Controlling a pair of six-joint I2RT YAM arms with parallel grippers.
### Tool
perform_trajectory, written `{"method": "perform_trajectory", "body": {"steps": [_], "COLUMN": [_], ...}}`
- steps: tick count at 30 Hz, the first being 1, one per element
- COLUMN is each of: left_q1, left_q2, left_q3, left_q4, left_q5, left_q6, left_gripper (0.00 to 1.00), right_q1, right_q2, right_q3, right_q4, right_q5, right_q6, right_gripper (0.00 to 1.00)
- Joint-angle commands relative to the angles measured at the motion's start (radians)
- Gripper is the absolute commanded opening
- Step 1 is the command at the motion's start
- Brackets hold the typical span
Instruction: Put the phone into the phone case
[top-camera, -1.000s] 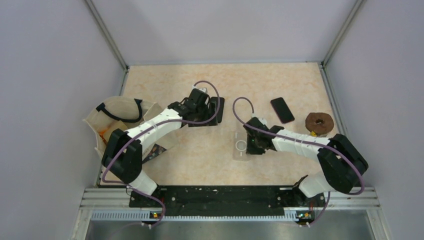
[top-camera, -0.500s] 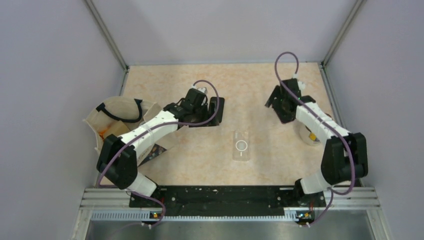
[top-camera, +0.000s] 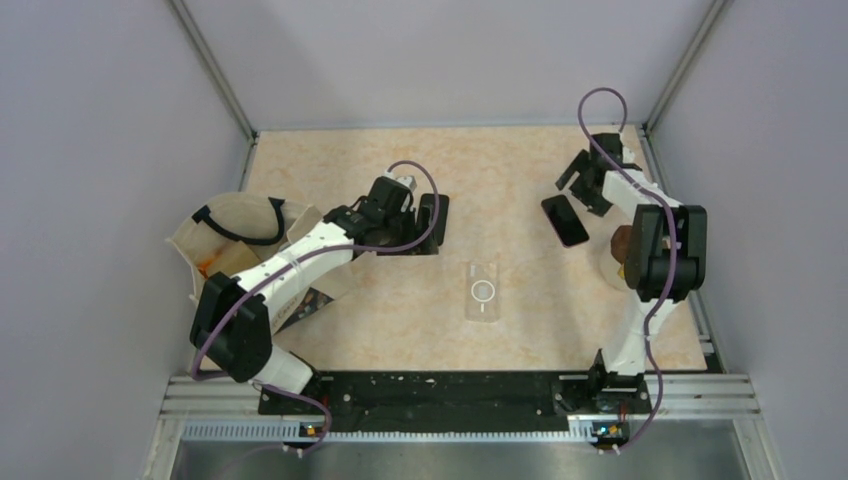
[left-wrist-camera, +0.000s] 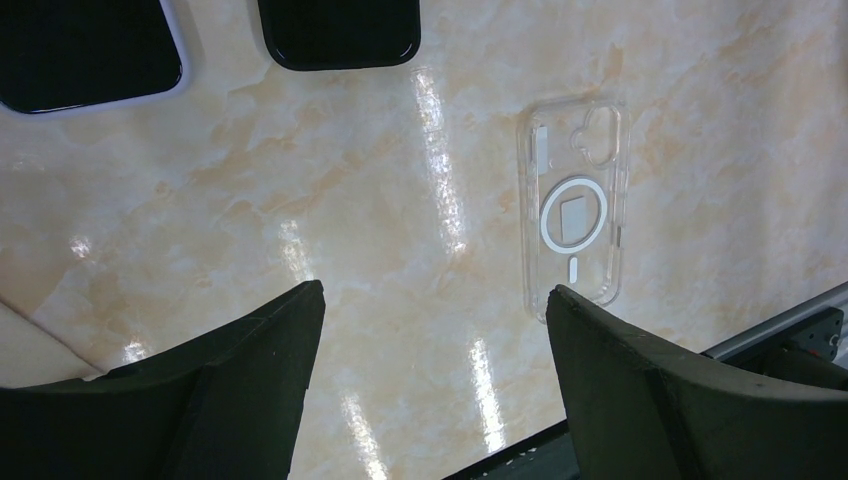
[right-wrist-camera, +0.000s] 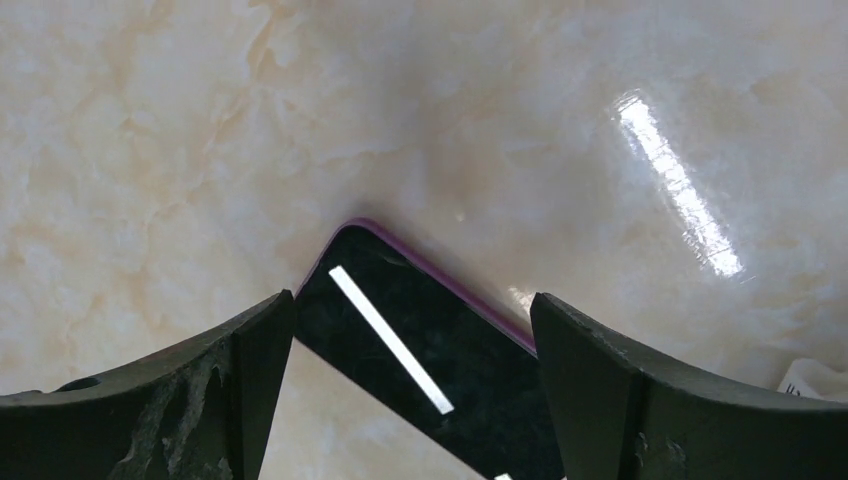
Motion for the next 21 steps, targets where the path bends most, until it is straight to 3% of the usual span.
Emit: {"method": "perform_trajectory", "body": {"steps": [1,16,21], "left_q1": [0.001,0.001,0.001], "left_q2": [-0.038,-0.02,-0.024], "left_q3": [0.042,0.059,0.055], "left_q4": [0.003,0.009,0.013], "left_q5": [0.018,0.04,0.04], "left_q6": [0.027,0.023,0.019], "left_gripper": [0.87,0.87,0.87], "right_q1": [-0.065,-0.054,0.002], "right_q2": [0.023,0.074,0.048], "right_q3": [0.026,-0.089,-0.11], "right_q4": [0.067,0.1,0.065], "right_q5": [-0.071,-0.269,-0.257], "right_q6": [0.054,0.09,0.072], "right_gripper": [0.88,0.88,0.88]}}
